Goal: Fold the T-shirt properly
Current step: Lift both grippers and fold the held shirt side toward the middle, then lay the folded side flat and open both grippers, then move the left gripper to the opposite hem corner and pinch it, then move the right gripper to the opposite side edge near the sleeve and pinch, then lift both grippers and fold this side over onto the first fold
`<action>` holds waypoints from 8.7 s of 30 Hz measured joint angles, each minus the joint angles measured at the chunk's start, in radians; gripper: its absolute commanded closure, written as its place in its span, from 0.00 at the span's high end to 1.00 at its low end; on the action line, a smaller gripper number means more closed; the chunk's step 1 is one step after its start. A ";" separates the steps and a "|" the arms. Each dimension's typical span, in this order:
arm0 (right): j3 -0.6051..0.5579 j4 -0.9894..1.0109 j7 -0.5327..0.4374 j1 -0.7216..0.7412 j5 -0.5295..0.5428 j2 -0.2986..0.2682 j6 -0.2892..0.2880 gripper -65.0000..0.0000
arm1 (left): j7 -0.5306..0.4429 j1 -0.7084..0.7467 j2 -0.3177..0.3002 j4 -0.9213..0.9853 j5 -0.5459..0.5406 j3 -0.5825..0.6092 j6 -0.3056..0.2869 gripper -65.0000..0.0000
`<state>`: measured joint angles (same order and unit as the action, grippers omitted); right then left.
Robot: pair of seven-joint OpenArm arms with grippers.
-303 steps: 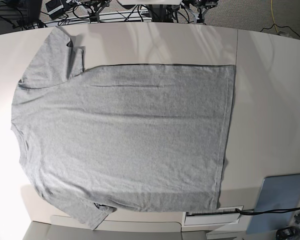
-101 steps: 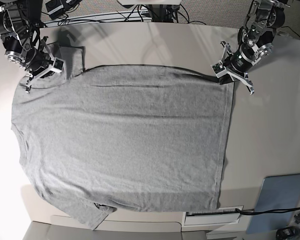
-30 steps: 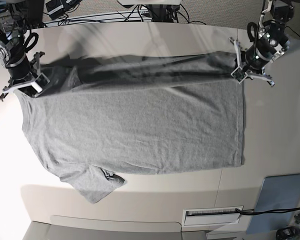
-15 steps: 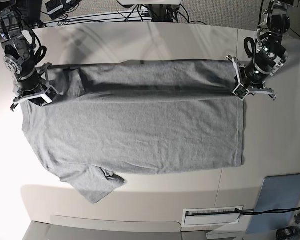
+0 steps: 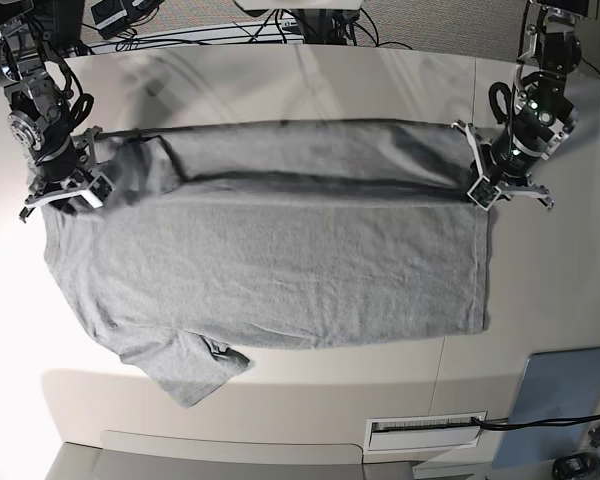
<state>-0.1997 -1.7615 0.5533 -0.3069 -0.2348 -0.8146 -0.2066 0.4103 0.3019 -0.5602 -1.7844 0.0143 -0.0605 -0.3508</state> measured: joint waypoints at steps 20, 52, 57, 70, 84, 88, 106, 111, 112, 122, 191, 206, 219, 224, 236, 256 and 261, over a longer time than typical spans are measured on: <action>0.070 0.001 0.109 -0.063 0.171 0.112 0.372 0.00 | 0.124 0.083 0.053 0.002 -0.395 0.000 0.171 0.00; 0.394 0.128 -0.006 -0.397 0.355 0.200 0.111 0.00 | 0.163 0.278 0.077 0.000 -0.511 -0.012 0.061 0.00; 0.393 0.075 0.012 -0.439 0.364 0.202 0.104 0.00 | 0.169 0.307 0.056 -0.018 -0.521 -0.012 0.069 0.00; 0.474 -0.043 0.017 -0.441 0.369 0.205 0.150 0.00 | 0.272 0.320 0.016 -0.150 -0.464 -0.002 0.087 0.00; 0.546 -0.084 0.015 -0.274 0.372 0.207 0.074 0.40 | 0.251 -0.051 0.045 -0.051 -0.380 -0.003 0.247 0.61; 0.546 -0.084 0.011 -0.225 0.375 0.209 0.076 0.40 | 0.261 -0.235 0.103 0.152 -0.399 -0.003 0.185 0.61; 0.545 -0.083 0.064 -0.192 0.393 0.214 0.078 0.40 | 0.357 -0.657 0.144 0.722 -0.480 -0.005 0.065 0.57; 0.545 -0.083 0.064 -0.192 0.393 0.214 0.078 0.40 | 0.375 -0.657 0.149 0.722 -0.455 -0.004 0.039 0.48; 0.545 -0.083 0.064 -0.192 0.393 0.214 0.078 0.40 | 0.375 -0.657 0.147 0.722 -0.449 -0.004 0.039 0.48; 0.519 -0.082 0.164 -0.090 0.498 0.214 -0.096 0.40 | 0.365 -0.657 0.147 0.722 -0.449 -0.004 0.090 0.48; 0.119 1.466 -0.094 1.123 0.155 0.291 -0.286 0.40 | 0.439 -0.671 0.167 0.770 -0.514 -0.005 -0.013 0.00; 0.046 1.478 -0.110 1.066 0.209 0.300 -0.286 0.09 | 0.439 -0.671 0.167 0.770 -0.513 -0.005 -0.013 0.00; 0.042 1.383 -0.045 1.023 0.301 0.253 -0.243 0.00 | 0.397 -0.670 0.166 0.666 -0.538 -0.005 -0.005 0.00; 0.041 1.354 -0.011 1.014 0.413 0.180 -0.298 0.00 | 0.407 -0.668 0.167 0.626 -0.541 -0.004 -0.005 0.00; 0.041 1.352 -0.005 1.019 0.650 0.098 -0.474 0.00 | 0.431 -0.600 0.167 0.488 -0.547 -0.053 0.036 0.00; 0.039 1.027 -0.188 0.873 0.523 0.135 -0.192 0.00 | 0.457 -0.498 0.164 0.401 -0.635 -0.172 -0.043 0.00; 0.045 0.844 -0.130 0.754 0.520 0.151 -0.118 0.00 | 0.465 -0.495 0.164 0.401 -0.609 -0.172 -0.043 0.00</action>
<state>-0.1543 -0.9173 0.4229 0.4469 0.2852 -0.6632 -0.3248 0.8757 -0.1928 -0.3962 -1.3838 -0.5949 -0.2329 -0.3935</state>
